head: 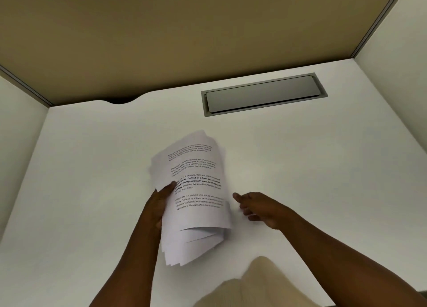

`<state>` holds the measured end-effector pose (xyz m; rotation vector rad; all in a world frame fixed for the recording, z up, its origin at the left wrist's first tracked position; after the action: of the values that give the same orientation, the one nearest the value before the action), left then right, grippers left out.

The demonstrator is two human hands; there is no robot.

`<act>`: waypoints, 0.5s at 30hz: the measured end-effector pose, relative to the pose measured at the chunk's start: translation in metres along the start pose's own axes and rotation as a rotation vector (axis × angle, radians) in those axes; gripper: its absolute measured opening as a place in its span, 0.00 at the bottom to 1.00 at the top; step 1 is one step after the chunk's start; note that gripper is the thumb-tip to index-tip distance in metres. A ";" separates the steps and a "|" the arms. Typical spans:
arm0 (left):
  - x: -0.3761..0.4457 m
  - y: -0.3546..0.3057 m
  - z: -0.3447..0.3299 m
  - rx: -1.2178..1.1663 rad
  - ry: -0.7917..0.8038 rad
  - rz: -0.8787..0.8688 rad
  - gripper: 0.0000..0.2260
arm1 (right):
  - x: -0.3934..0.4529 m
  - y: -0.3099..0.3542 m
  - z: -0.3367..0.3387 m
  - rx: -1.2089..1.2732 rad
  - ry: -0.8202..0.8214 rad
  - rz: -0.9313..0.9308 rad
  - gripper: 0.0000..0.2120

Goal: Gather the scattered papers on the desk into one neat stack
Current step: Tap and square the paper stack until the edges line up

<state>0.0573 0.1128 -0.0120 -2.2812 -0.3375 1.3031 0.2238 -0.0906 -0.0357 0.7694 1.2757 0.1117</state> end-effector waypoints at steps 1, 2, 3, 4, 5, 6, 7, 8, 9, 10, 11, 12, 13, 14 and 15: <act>-0.002 0.001 -0.001 -0.016 -0.008 0.022 0.20 | 0.001 -0.003 -0.003 0.098 0.053 -0.025 0.33; -0.004 0.001 -0.005 -0.036 0.002 0.037 0.17 | 0.003 -0.005 -0.006 0.193 0.110 -0.042 0.39; -0.006 0.001 -0.010 -0.058 0.016 0.045 0.14 | 0.004 -0.005 -0.011 0.263 0.162 -0.059 0.44; -0.005 -0.001 -0.013 -0.078 0.024 0.044 0.11 | 0.005 -0.003 -0.016 0.322 0.216 -0.066 0.46; -0.004 -0.003 -0.016 -0.095 0.024 0.042 0.11 | 0.006 0.000 -0.021 0.385 0.273 -0.063 0.44; -0.004 -0.005 -0.018 -0.091 0.012 0.042 0.12 | 0.007 0.004 -0.025 0.449 0.319 -0.057 0.40; -0.003 -0.005 -0.019 -0.076 0.010 0.053 0.11 | 0.007 0.010 -0.029 0.514 0.366 -0.040 0.35; -0.004 -0.005 -0.020 -0.057 0.015 0.073 0.10 | 0.006 0.016 -0.030 0.579 0.414 -0.018 0.32; -0.005 -0.003 -0.018 -0.025 0.003 0.094 0.12 | 0.005 0.023 -0.030 0.638 0.444 -0.007 0.30; -0.005 0.000 -0.015 0.028 -0.011 0.115 0.16 | 0.005 0.027 -0.027 0.674 0.433 -0.005 0.28; -0.004 0.001 -0.010 0.098 -0.030 0.124 0.18 | 0.008 0.031 -0.020 0.682 0.375 -0.003 0.27; -0.003 -0.001 -0.003 0.170 -0.069 0.107 0.17 | 0.012 0.032 -0.011 0.670 0.296 0.004 0.24; -0.002 -0.002 0.001 0.231 -0.093 0.082 0.14 | 0.016 0.032 -0.001 0.633 0.208 0.010 0.21; -0.001 -0.003 0.005 0.280 -0.112 0.064 0.14 | 0.019 0.031 0.008 0.587 0.143 0.027 0.18; 0.000 -0.003 0.007 0.319 -0.120 0.050 0.14 | 0.022 0.030 0.014 0.503 0.095 0.046 0.17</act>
<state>0.0517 0.1174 -0.0134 -1.9622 -0.1032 1.4102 0.2532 -0.0642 -0.0352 1.2353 1.3943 -0.1440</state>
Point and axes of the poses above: each hand's wrist, its own x-axis towards the middle knuckle, its own z-axis out of the back of the hand, y = z × x, the point moved 7 cm from there along x, towards the middle knuckle, and after that the axes turned 5 degrees about -x, right-handed, at the moved point
